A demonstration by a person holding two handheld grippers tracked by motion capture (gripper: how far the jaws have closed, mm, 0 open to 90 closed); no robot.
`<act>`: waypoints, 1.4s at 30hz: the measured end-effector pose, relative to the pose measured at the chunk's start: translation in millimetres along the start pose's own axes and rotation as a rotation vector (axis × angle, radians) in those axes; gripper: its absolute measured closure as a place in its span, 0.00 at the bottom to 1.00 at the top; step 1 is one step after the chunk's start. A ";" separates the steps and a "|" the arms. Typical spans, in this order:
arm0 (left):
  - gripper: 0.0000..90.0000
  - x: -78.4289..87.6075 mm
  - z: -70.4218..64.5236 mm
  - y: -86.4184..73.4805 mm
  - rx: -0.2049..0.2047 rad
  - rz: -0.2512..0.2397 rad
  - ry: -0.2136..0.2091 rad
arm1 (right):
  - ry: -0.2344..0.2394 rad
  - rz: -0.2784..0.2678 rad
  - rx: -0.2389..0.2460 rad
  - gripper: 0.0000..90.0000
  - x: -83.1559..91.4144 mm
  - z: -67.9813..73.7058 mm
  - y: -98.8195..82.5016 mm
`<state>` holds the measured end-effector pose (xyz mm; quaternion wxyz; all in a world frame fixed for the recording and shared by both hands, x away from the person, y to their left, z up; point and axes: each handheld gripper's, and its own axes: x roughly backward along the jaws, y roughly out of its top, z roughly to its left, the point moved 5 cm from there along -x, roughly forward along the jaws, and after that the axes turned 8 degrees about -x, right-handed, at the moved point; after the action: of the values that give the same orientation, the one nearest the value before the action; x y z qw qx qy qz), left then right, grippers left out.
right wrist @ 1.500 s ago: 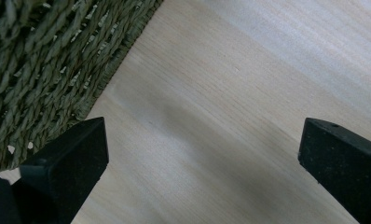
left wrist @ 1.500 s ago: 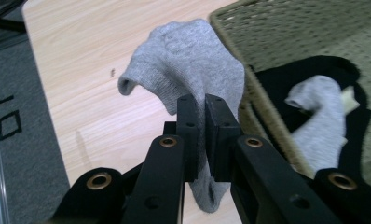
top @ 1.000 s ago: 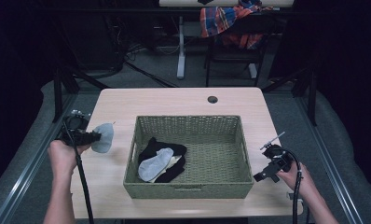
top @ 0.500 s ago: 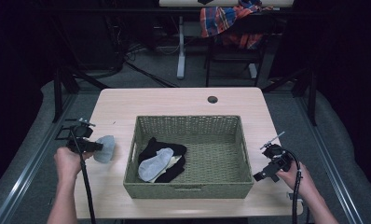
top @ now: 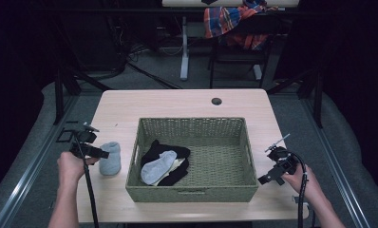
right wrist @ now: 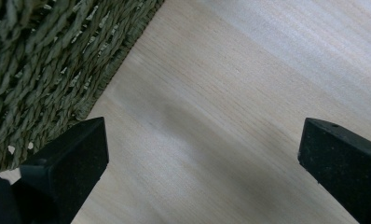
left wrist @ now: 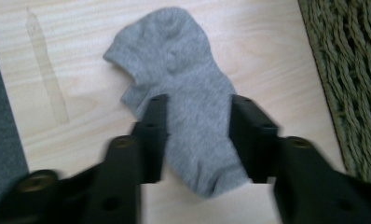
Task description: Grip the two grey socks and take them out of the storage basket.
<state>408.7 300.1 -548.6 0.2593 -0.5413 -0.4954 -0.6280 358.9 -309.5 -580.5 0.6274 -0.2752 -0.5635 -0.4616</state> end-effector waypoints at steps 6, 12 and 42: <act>0.30 21.8 1.0 1.7 0.001 0.002 0.029 | 0.004 -0.008 -0.006 0.01 1.5 -0.5 -0.5; 0.12 46.9 -11.3 15.9 -0.054 -0.075 0.060 | 0.014 -0.020 -0.020 0.01 -0.7 -0.3 0.2; 0.00 77.2 -114.7 66.5 -0.306 -0.180 0.038 | 0.010 -0.017 -0.031 0.02 0.0 -2.6 -6.0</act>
<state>395.9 187.9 -444.7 0.1259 -0.5162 -0.4354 -0.7267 354.7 -314.3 -582.1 0.6221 -0.2777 -0.5554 -0.4768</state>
